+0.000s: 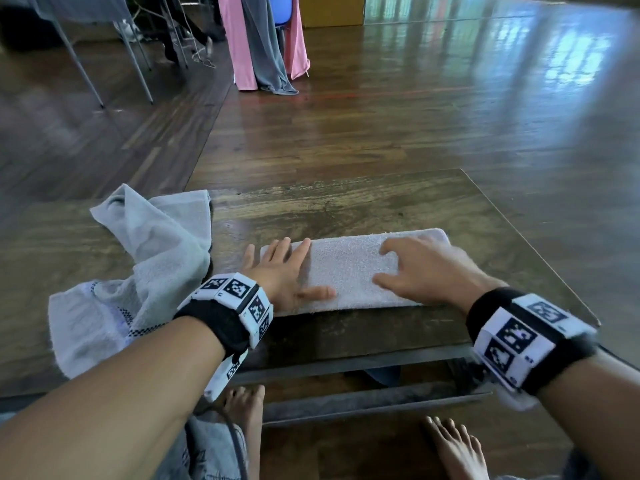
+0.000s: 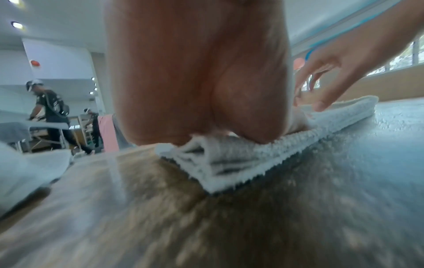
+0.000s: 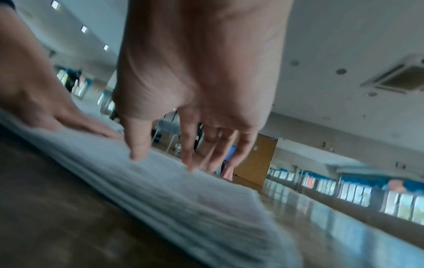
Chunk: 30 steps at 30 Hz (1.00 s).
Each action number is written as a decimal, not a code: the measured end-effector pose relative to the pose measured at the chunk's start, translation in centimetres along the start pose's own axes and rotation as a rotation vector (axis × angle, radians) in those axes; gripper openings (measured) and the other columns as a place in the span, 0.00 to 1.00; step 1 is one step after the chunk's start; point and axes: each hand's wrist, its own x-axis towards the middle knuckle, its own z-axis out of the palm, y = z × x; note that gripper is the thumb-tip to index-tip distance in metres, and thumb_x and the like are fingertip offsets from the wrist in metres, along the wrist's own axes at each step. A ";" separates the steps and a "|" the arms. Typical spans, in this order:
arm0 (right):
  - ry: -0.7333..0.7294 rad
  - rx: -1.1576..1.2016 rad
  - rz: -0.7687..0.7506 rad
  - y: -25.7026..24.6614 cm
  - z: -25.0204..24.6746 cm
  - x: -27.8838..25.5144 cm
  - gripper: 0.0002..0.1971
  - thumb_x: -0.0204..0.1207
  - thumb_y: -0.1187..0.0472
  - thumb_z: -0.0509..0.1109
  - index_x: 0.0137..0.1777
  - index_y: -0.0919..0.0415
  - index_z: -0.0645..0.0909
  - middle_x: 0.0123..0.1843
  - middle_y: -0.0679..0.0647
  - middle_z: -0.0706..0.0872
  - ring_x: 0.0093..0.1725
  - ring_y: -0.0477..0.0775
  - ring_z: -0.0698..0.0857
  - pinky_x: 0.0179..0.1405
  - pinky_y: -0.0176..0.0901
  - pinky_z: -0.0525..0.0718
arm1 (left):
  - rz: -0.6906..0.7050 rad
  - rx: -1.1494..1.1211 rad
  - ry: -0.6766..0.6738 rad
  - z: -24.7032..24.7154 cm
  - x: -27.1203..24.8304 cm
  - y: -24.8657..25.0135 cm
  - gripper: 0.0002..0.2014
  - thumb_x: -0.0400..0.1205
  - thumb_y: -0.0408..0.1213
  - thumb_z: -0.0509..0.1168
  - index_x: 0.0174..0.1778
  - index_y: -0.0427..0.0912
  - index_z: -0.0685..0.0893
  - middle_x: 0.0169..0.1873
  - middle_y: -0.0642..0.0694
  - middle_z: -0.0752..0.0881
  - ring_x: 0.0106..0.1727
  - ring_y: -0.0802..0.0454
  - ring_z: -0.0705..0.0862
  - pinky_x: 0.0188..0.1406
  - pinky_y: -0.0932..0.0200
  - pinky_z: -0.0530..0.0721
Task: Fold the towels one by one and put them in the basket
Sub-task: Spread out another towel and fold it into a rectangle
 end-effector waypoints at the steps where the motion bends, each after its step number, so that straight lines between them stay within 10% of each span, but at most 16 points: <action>1: -0.107 0.121 0.003 -1.1 0.4 -0.2 0.33 0.75 0.31 0.66 0.75 0.49 0.76 0.43 0.45 0.89 0.52 0.49 0.88 0.53 0.48 0.83 | 0.002 -0.029 0.036 -0.3 0.2 0.2 0.60 0.60 0.87 0.42 0.86 0.59 0.36 0.88 0.45 0.42 0.88 0.44 0.40 0.81 0.33 0.32; 3: -0.291 0.238 -0.004 -2.6 1.4 -0.4 0.35 0.76 0.33 0.67 0.77 0.53 0.69 0.34 0.47 0.88 0.37 0.49 0.90 0.49 0.48 0.86 | 0.002 -0.077 0.135 -0.8 0.8 0.4 0.51 0.70 0.83 0.43 0.85 0.58 0.52 0.85 0.41 0.59 0.86 0.41 0.55 0.82 0.32 0.43; 9: -0.162 0.142 0.088 -0.4 1.6 0.1 0.37 0.81 0.39 0.65 0.86 0.53 0.59 0.77 0.60 0.78 0.75 0.63 0.77 0.71 0.63 0.79 | -0.034 -0.118 0.299 -2.1 1.8 0.8 0.18 0.84 0.54 0.58 0.67 0.53 0.75 0.60 0.46 0.85 0.60 0.43 0.81 0.63 0.43 0.72; 15: -0.154 0.178 0.170 2.8 0.6 0.5 0.39 0.80 0.61 0.61 0.88 0.47 0.48 0.80 0.60 0.70 0.78 0.64 0.70 0.72 0.59 0.77 | 0.140 -0.380 0.101 -2.6 0.4 2.2 0.20 0.83 0.37 0.61 0.72 0.54 0.73 0.55 0.49 0.84 0.43 0.55 0.80 0.37 0.58 0.74; 19: -0.287 0.162 0.108 4.2 0.5 -0.2 0.44 0.79 0.71 0.60 0.89 0.41 0.47 0.82 0.54 0.67 0.80 0.62 0.70 0.75 0.59 0.75 | 0.243 -0.329 -0.030 -3.0 -0.8 2.3 0.36 0.72 0.18 0.59 0.68 0.61 0.68 0.52 0.43 0.83 0.50 0.42 0.86 0.40 0.48 0.84; 25: -0.306 0.178 0.030 4.7 0.8 -1.6 0.47 0.80 0.72 0.61 0.88 0.34 0.43 0.88 0.46 0.58 0.86 0.56 0.60 0.83 0.59 0.66 | 0.295 -0.244 -0.017 -2.0 -1.2 2.5 0.34 0.73 0.18 0.64 0.61 0.66 0.73 0.57 0.48 0.69 0.54 0.44 0.81 0.54 0.43 0.87; 30: -0.300 0.192 0.001 4.9 0.7 -2.1 0.48 0.80 0.70 0.64 0.89 0.36 0.42 0.88 0.46 0.58 0.85 0.55 0.61 0.81 0.56 0.68 | 0.415 -0.365 0.117 -1.8 -1.3 2.2 0.18 0.79 0.27 0.68 0.52 0.60 0.86 0.54 0.48 0.66 0.48 0.56 0.75 0.48 0.68 0.81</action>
